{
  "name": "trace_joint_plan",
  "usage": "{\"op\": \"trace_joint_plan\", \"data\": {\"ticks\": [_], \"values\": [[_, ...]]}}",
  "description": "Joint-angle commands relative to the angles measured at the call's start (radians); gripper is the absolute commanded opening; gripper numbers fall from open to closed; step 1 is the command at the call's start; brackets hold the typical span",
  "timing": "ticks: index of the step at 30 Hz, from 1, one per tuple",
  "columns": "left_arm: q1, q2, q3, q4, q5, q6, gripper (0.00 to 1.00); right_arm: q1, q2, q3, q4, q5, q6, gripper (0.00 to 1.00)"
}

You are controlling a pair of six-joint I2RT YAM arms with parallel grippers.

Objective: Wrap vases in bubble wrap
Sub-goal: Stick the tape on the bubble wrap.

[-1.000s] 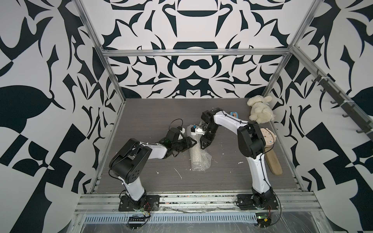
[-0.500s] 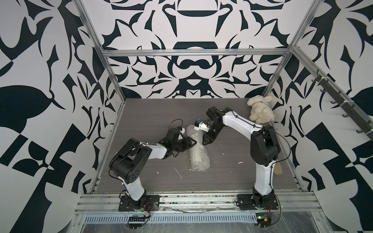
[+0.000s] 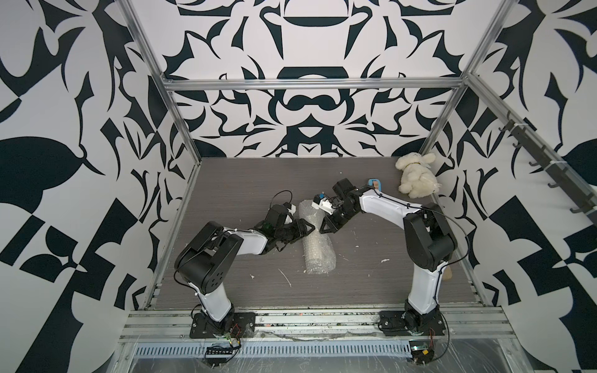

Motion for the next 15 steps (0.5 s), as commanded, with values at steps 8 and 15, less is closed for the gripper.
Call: {"op": "trace_joint_plan", "data": {"ticks": [8, 15], "values": [[0.026, -0.053, -0.033, -0.066, 0.025, -0.021, 0.65, -0.001, -0.136, -0.082, 0.118, 0.092, 0.082, 0.12], [0.045, -0.155, -0.014, -0.153, 0.037, -0.010, 0.74, -0.036, -0.282, -0.139, 0.139, 0.222, 0.097, 0.19]]}}
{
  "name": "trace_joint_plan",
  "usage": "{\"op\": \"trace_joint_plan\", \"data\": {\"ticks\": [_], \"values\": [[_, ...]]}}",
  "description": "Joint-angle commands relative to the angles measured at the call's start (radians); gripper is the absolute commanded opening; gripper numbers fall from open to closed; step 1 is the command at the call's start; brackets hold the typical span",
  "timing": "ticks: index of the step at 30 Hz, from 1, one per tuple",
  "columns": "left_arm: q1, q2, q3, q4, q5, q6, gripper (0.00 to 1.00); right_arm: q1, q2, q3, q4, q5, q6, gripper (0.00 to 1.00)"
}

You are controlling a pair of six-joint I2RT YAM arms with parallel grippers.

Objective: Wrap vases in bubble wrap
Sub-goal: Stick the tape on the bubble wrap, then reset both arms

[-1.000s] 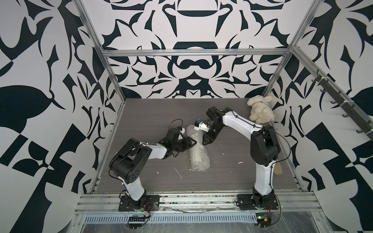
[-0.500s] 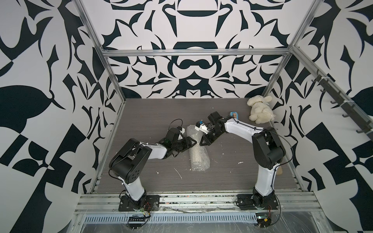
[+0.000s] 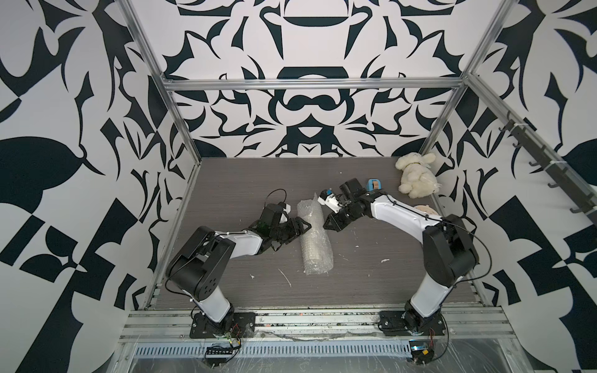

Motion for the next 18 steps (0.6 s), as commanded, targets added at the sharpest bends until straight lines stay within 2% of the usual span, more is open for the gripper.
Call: {"op": "trace_joint_plan", "data": {"ticks": [1, 5, 9, 11, 13, 15, 18], "values": [[0.008, -0.080, 0.016, -0.114, 0.006, 0.030, 0.74, -0.034, -0.083, -0.033, 0.040, 0.110, 0.013, 0.19], [0.032, -0.192, 0.047, -0.333, -0.078, 0.094, 0.76, -0.091, -0.196, -0.138, 0.156, 0.235, 0.008, 0.29], [0.077, -0.320, 0.072, -0.556, -0.257, 0.185, 0.84, -0.194, -0.316, -0.277, 0.324, 0.308, 0.002, 0.43], [0.116, -0.391, 0.070, -0.633, -0.371, 0.229, 0.97, -0.247, -0.365, -0.349, 0.407, 0.327, 0.008, 0.51], [0.155, -0.451, 0.059, -0.684, -0.523, 0.283, 1.00, -0.296, -0.415, -0.434, 0.511, 0.366, 0.017, 0.57], [0.199, -0.498, 0.041, -0.696, -0.654, 0.336, 1.00, -0.330, -0.460, -0.523, 0.603, 0.410, 0.027, 0.70], [0.297, -0.535, 0.011, -0.648, -0.721, 0.388, 1.00, -0.367, -0.517, -0.643, 0.728, 0.463, 0.058, 0.79]]}}
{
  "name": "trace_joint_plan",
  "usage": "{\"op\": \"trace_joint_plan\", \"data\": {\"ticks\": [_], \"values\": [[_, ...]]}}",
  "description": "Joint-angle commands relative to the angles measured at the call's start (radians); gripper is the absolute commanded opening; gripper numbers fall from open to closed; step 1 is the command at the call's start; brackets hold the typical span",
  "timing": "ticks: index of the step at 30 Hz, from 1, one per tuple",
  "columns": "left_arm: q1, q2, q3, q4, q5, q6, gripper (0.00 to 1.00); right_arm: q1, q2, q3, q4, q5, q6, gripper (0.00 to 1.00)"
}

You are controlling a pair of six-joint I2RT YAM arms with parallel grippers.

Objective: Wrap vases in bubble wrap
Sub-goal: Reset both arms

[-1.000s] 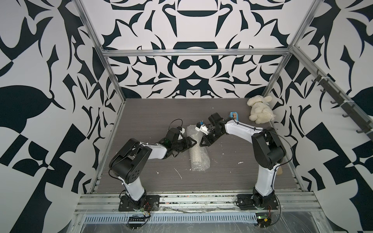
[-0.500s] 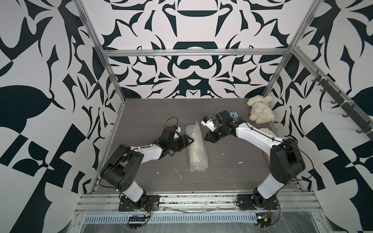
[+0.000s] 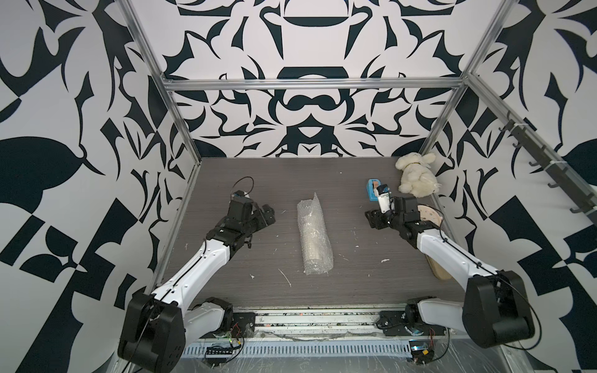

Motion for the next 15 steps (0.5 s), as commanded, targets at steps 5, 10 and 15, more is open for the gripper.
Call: {"op": "trace_joint_plan", "data": {"ticks": [5, 10, 15], "values": [[0.100, 0.006, -0.116, 0.148, -0.421, 0.259, 0.99, -0.024, -0.106, -0.263, 0.467, 0.229, 0.064, 0.85], [0.164, 0.078, -0.114, 0.289, -0.418, 0.349, 1.00, -0.024, -0.038, -0.371, 0.712, 0.296, 0.061, 0.88], [0.253, 0.155, -0.200, 0.468, -0.369, 0.389, 1.00, -0.026, 0.067, -0.385, 0.842, 0.331, 0.063, 0.89]]}}
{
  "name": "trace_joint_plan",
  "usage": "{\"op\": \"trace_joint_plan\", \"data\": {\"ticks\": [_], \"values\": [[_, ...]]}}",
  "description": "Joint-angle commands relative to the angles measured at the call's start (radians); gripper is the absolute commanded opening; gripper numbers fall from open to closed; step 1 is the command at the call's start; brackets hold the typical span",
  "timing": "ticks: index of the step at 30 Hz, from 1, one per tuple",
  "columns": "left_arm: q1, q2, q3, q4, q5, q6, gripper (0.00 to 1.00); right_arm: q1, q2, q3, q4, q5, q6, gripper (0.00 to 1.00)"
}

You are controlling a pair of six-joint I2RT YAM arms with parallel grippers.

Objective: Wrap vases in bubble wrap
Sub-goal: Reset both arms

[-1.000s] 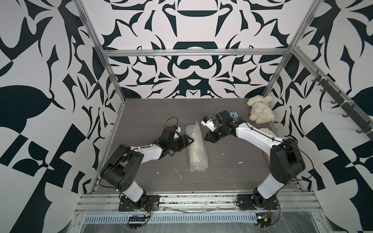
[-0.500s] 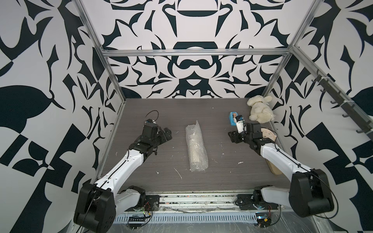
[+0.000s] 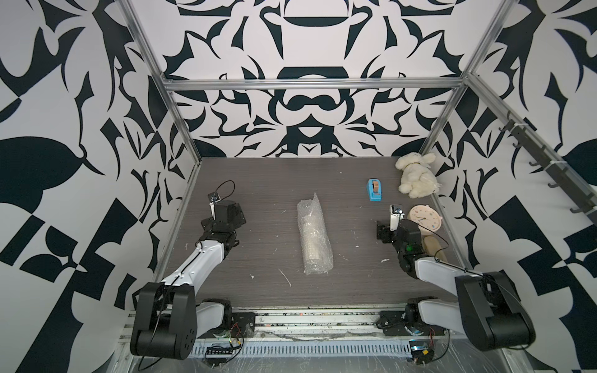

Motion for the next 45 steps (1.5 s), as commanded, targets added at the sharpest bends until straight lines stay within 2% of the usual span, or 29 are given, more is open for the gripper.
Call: {"op": "trace_joint_plan", "data": {"ticks": [1, 2, 3, 4, 5, 7, 8, 10, 11, 12, 14, 15, 16, 17, 19, 22, 24, 27, 41, 43, 45], "values": [[0.071, 0.073, -0.128, 0.304, 0.034, 0.068, 1.00, -0.004, 0.036, -0.008, 0.231, 0.064, 0.018, 0.88], [0.099, 0.091, -0.152, 0.412, 0.059, 0.078, 1.00, -0.014, 0.062, -0.004, 0.243, 0.054, 0.029, 0.89], [0.110, 0.081, -0.140, 0.391, 0.090, 0.081, 1.00, -0.021, 0.095, -0.013, 0.302, 0.044, 0.034, 0.89], [0.118, 0.090, -0.161, 0.489, 0.120, 0.115, 1.00, -0.021, 0.147, -0.032, 0.390, -0.001, 0.034, 0.89], [0.121, 0.112, -0.182, 0.584, 0.158, 0.169, 1.00, -0.023, 0.193, -0.041, 0.439, -0.013, 0.029, 0.89], [0.138, 0.193, -0.193, 0.690, 0.200, 0.185, 1.00, -0.025, 0.278, -0.038, 0.538, -0.053, 0.019, 0.89], [0.143, 0.237, -0.204, 0.745, 0.215, 0.180, 0.99, -0.025, 0.280, -0.014, 0.485, -0.065, 0.007, 0.89], [0.144, 0.371, -0.259, 1.033, 0.188, 0.203, 1.00, -0.023, 0.273, 0.051, 0.338, -0.069, -0.002, 1.00], [0.145, 0.333, -0.247, 0.949, 0.198, 0.181, 1.00, -0.024, 0.278, 0.079, 0.291, -0.038, 0.012, 1.00], [0.149, 0.276, -0.200, 0.749, 0.217, 0.155, 1.00, -0.027, 0.278, 0.110, 0.235, -0.028, 0.031, 1.00], [0.157, 0.345, -0.234, 0.936, 0.210, 0.180, 1.00, -0.026, 0.279, 0.102, 0.250, -0.008, 0.031, 1.00], [0.157, 0.335, -0.228, 0.912, 0.212, 0.173, 0.99, -0.026, 0.277, 0.101, 0.250, -0.005, 0.033, 1.00], [0.155, 0.294, -0.202, 0.788, 0.220, 0.162, 1.00, -0.027, 0.274, 0.098, 0.249, -0.007, 0.034, 1.00], [0.155, 0.289, -0.202, 0.772, 0.221, 0.158, 1.00, -0.027, 0.273, 0.095, 0.255, -0.009, 0.032, 1.00], [0.154, 0.333, -0.238, 0.926, 0.212, 0.175, 1.00, -0.027, 0.272, 0.093, 0.257, -0.010, 0.030, 1.00], [0.152, 0.292, -0.207, 0.792, 0.222, 0.167, 1.00, -0.026, 0.272, 0.093, 0.257, -0.011, 0.030, 1.00], [0.152, 0.318, -0.222, 0.866, 0.217, 0.174, 1.00, -0.026, 0.272, 0.093, 0.257, -0.011, 0.030, 1.00], [0.152, 0.301, -0.214, 0.819, 0.220, 0.172, 1.00, -0.027, 0.273, 0.095, 0.254, -0.011, 0.030, 1.00], [0.150, 0.308, -0.204, 0.811, 0.218, 0.173, 0.99, -0.030, 0.275, 0.098, 0.255, -0.035, 0.025, 1.00], [0.150, 0.297, -0.236, 0.858, 0.225, 0.176, 1.00, -0.034, 0.268, 0.077, 0.282, -0.037, 0.026, 1.00], [0.150, 0.290, -0.350, 1.056, 0.240, 0.178, 1.00, -0.033, 0.259, -0.025, 0.445, -0.081, 0.012, 1.00]]}}
